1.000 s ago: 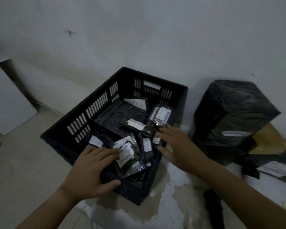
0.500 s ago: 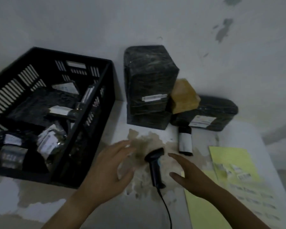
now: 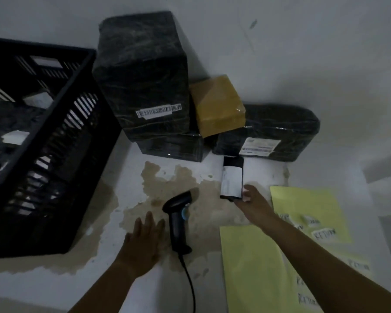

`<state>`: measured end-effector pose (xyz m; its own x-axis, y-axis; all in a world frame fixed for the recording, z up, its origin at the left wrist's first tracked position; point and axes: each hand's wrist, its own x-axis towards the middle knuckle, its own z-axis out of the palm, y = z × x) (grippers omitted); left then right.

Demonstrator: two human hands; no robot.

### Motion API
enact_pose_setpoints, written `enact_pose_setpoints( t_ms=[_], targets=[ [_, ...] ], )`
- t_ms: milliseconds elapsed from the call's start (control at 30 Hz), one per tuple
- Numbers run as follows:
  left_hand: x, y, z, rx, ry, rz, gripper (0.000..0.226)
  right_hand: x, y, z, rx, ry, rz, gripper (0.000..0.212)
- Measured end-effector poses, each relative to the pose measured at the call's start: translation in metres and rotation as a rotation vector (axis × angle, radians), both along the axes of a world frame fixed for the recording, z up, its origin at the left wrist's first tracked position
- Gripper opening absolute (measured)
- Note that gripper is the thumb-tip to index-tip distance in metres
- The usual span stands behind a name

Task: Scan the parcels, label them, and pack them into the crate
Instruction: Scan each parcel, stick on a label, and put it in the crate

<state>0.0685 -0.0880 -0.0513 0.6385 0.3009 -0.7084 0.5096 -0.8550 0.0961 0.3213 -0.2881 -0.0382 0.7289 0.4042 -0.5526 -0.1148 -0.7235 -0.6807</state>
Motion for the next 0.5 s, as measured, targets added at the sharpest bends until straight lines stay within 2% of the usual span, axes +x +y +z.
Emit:
enact_pose_setpoints(
  t_ms=[100, 267, 367, 500],
  targets=[
    [0.002, -0.005, -0.006, -0.004, 0.030, 0.010, 0.090, 0.015, 0.011, -0.022, -0.056, -0.044, -0.046, 0.060],
    [-0.002, -0.005, -0.006, -0.023, 0.024, 0.005, 0.091, 0.021, 0.021, -0.055, -0.158, -0.160, -0.104, 0.055],
    [-0.005, -0.006, -0.008, -0.011, 0.042, -0.011, 0.092, 0.017, 0.021, -0.060, -0.182, -0.217, -0.084, 0.041],
    [-0.007, -0.006, -0.014, 0.041, 0.041, -0.035, 0.094, 0.000, 0.012, -0.039, -0.055, -0.218, -0.074, 0.018]
  ],
)
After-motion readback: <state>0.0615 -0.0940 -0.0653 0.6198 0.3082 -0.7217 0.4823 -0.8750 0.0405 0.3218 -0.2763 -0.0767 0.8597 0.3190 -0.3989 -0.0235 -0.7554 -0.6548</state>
